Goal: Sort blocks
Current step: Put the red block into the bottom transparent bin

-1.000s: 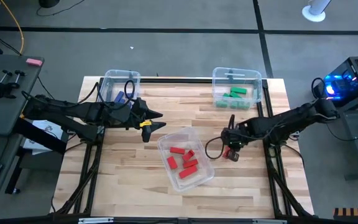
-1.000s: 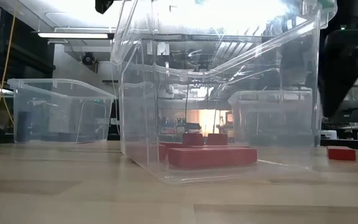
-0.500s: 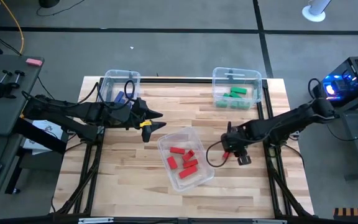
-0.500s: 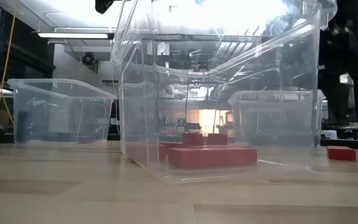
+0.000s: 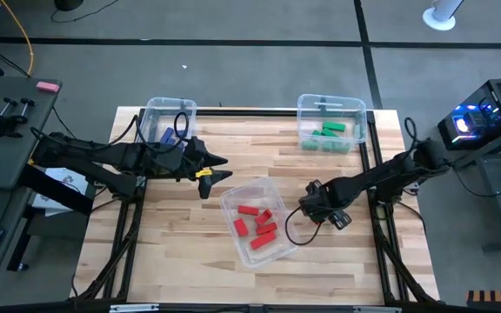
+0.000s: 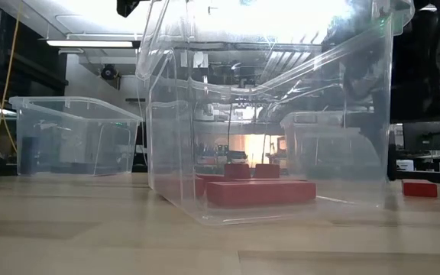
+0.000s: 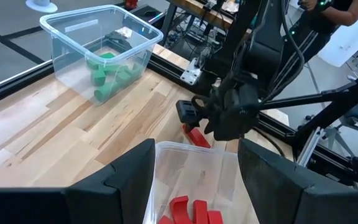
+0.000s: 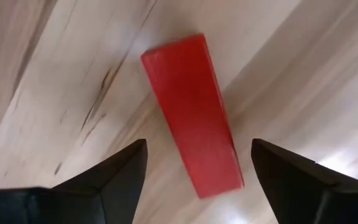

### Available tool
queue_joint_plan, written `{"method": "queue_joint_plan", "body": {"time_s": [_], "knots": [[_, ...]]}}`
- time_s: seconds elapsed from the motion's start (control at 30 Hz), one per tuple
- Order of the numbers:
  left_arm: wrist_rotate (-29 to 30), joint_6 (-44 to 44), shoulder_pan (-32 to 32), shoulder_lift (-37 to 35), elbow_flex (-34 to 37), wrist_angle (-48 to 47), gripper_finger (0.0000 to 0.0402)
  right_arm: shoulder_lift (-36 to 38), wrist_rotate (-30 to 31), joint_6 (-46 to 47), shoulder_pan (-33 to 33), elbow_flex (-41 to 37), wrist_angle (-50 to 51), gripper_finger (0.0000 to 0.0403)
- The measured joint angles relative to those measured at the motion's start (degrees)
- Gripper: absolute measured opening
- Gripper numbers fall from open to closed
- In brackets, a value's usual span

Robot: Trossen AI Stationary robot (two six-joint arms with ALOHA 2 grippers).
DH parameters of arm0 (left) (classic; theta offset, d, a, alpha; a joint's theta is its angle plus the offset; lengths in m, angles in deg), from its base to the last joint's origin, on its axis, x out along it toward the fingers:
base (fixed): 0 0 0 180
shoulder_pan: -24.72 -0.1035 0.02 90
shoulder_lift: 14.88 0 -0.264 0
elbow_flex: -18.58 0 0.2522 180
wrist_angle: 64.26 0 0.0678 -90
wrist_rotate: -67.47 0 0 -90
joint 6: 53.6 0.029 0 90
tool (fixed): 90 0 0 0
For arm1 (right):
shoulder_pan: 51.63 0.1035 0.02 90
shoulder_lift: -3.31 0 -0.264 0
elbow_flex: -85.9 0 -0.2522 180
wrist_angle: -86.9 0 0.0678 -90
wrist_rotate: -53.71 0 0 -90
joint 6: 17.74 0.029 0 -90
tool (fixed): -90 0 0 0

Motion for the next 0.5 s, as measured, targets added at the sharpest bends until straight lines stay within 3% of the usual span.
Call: {"method": "queue_joint_plan", "body": {"time_s": [0.2,0.37,0.5], "knots": [[-0.02,-0.01,0.0,0.0,0.0,-0.12,0.0218,-2.77,3.61,1.89,0.43,0.03,-2.42,0.0236],[-1.91,3.84,-0.02,-0.53,-0.03,0.03,0.0218,-2.46,6.16,8.07,1.21,0.04,0.85,0.0114],[-3.1,11.11,-0.17,-2.33,-0.83,0.08,0.0218,0.67,6.22,17.19,1.36,0.0,8.97,0.011]]}}
